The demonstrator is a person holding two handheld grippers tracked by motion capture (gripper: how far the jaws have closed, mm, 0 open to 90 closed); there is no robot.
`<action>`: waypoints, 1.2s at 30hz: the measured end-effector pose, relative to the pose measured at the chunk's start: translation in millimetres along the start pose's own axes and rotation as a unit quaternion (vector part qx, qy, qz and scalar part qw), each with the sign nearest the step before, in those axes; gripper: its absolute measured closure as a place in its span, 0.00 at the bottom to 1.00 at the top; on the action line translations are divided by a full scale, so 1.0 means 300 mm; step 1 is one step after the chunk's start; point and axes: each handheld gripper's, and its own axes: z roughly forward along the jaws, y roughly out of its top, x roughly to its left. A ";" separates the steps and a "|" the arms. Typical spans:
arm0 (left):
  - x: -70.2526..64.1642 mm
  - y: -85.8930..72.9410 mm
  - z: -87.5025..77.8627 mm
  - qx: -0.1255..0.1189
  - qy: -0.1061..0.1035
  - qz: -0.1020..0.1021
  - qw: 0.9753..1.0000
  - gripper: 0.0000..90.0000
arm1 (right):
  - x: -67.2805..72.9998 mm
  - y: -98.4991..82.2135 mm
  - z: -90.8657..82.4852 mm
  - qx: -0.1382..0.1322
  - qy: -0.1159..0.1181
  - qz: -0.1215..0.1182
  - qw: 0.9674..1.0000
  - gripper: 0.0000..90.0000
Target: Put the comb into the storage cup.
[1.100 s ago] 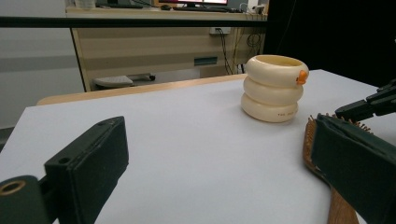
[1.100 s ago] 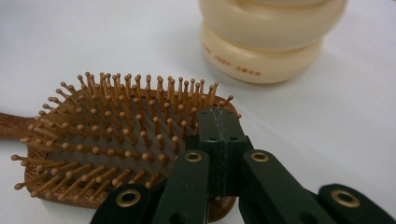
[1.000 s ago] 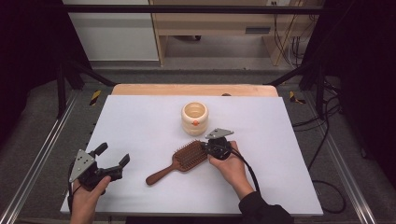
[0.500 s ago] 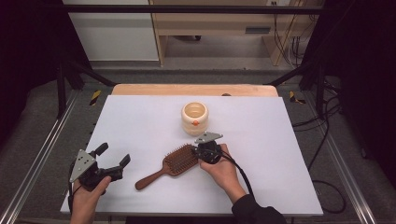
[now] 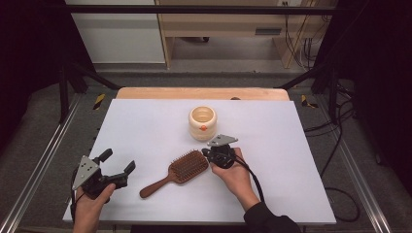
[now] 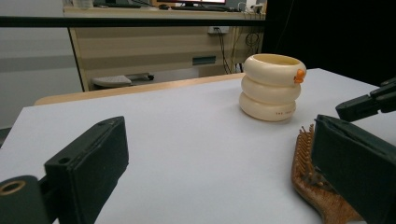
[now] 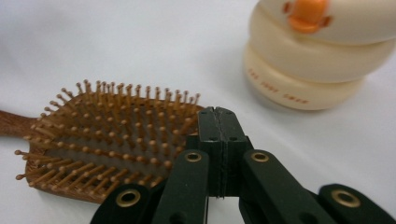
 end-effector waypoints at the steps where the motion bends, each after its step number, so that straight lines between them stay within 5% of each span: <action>1: 0.000 0.000 0.000 0.000 0.000 0.000 1.000 0.05 | -0.009 0.001 -0.011 -0.003 -0.003 0.000 1.000 1.00; 12: -0.002 -0.001 0.003 0.004 -0.001 0.002 1.000 0.05 | -0.078 -0.048 -0.137 -0.041 -0.029 0.013 0.999 0.90; 23: -0.005 -0.005 0.005 0.018 -0.006 -0.002 1.000 0.05 | -0.139 -0.148 -0.283 -0.071 -0.061 0.043 0.995 0.42; 31: -0.024 -0.008 0.009 0.038 -0.004 0.018 0.999 0.04 | -0.175 -0.254 -0.380 -0.105 -0.104 0.068 0.987 0.10; 36: -0.056 -0.004 0.007 0.052 -0.018 0.031 0.998 0.03 | -0.212 -0.281 -0.428 -0.139 -0.121 0.073 0.980 0.09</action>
